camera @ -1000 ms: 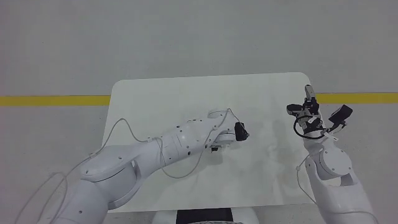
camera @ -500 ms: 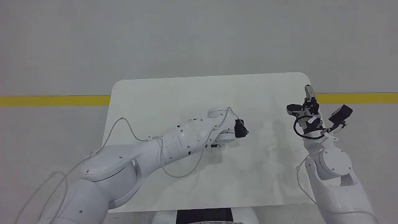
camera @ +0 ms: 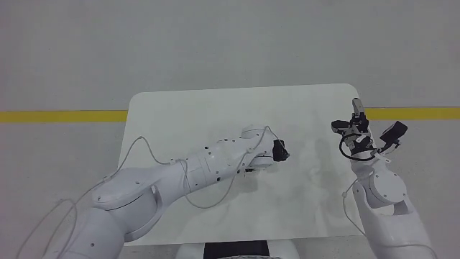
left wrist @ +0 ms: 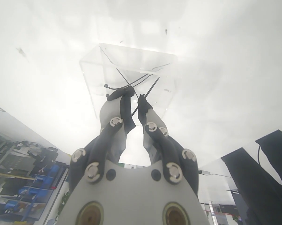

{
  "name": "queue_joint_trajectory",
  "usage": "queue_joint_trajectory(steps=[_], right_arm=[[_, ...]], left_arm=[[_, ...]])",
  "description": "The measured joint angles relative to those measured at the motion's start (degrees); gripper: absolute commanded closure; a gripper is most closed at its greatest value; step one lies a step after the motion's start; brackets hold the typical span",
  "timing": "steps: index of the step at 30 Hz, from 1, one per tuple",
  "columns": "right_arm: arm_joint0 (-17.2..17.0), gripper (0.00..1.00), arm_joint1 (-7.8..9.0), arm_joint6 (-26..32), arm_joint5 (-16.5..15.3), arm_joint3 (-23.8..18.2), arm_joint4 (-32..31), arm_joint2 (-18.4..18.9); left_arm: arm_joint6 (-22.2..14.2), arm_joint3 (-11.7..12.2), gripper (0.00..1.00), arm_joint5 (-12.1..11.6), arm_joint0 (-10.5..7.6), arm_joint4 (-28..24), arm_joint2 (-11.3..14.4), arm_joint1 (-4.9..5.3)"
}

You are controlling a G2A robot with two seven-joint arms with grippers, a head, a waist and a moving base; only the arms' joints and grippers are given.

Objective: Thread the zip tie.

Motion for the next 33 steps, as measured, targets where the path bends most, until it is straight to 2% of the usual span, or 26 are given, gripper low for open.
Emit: queue_joint_trajectory(steps=[4,15,33], right_arm=[[0.00,0.00,0.00,0.00,0.00,0.00,0.00,0.00],[0.00,0.00,0.00,0.00,0.00,0.00,0.00,0.00],[0.00,0.00,0.00,0.00,0.00,0.00,0.00,0.00]], left_arm=[[-0.32,-0.44,0.83,0.00,0.23,0.75,0.00,-0.04],[-1.65,-1.42,0.83,0.00,0.69,1.90,0.00,-0.22],[-1.72,-0.63,0.80,0.00,2.00,5.20,0.00,-0.37]])
